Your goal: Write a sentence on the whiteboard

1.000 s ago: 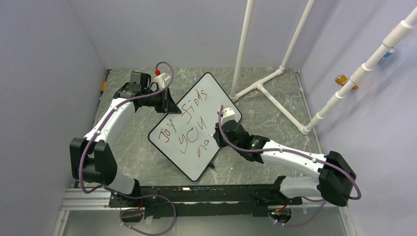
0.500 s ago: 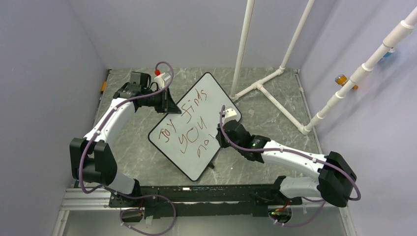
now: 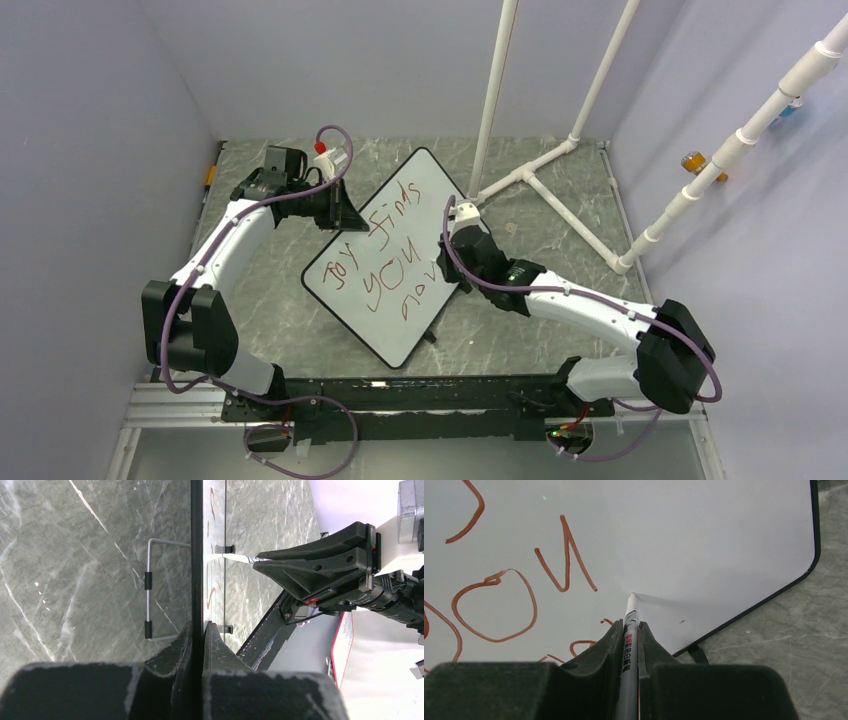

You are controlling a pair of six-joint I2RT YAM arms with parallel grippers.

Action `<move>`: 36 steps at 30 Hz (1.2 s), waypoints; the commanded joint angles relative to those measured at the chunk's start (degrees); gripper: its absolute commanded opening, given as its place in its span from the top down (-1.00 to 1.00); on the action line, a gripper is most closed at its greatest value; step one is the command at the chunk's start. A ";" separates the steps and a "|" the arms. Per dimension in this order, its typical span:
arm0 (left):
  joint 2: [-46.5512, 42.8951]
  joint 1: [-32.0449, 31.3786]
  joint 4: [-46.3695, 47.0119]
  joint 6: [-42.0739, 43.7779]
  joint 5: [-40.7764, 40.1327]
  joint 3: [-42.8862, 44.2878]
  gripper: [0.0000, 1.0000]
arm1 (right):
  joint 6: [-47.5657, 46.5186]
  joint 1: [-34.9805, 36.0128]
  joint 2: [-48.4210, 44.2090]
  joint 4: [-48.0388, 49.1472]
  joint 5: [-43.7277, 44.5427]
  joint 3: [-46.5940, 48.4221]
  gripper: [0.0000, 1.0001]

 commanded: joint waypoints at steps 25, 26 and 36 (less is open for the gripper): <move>0.00 -0.42 3.20 4.74 -4.51 1.59 1.00 | -2.48 -4.78 2.61 0.57 -2.25 6.53 1.00; 0.03 -0.42 3.16 4.78 -4.52 1.54 1.00 | -2.65 -4.82 2.42 0.23 -2.18 6.78 1.00; 4.52 -2.24 1.32 5.65 -3.58 3.39 1.00 | -1.38 -5.17 -9.13 -4.08 0.72 3.42 1.00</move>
